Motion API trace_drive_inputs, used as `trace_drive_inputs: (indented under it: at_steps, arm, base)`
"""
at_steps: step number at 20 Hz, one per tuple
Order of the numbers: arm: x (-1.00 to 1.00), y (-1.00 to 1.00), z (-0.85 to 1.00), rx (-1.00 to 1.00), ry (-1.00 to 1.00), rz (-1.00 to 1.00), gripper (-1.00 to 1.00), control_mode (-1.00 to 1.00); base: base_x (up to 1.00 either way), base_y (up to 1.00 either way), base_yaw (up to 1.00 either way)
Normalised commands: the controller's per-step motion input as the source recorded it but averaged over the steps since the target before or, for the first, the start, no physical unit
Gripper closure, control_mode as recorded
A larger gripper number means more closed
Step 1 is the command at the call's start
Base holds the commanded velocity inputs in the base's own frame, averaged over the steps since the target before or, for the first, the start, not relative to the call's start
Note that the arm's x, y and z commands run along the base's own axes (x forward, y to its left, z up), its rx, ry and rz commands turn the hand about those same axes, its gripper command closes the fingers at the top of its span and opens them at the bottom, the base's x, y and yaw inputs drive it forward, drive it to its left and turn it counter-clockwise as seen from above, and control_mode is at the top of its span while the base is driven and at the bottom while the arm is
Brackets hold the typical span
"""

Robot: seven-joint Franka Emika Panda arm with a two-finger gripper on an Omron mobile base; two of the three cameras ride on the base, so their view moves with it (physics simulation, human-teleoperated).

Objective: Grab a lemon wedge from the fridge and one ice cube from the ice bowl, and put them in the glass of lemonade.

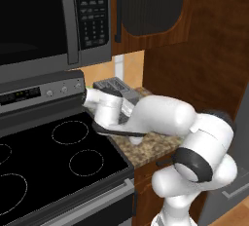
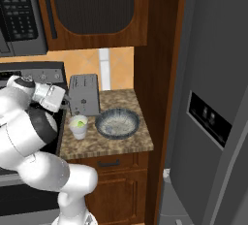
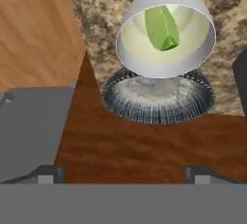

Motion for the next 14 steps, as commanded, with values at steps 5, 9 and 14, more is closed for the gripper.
trace_drive_inputs:
  at_steps: [5, 9, 14]
  arm:
    - [-0.63, -0.38, -0.02, 0.42, -0.35, -0.28, -1.00, -1.00]
    - [-0.41, -0.15, -0.07, 0.25, -0.37, -0.26, -1.00, -1.00]
    - [-0.17, -0.32, 0.35, 0.43, -0.45, -0.34, -1.00, -1.00]
  base:
    - [0.00, 0.00, 0.00]
    - [0.00, 0.00, 0.00]
    - [0.00, 0.00, 0.00]
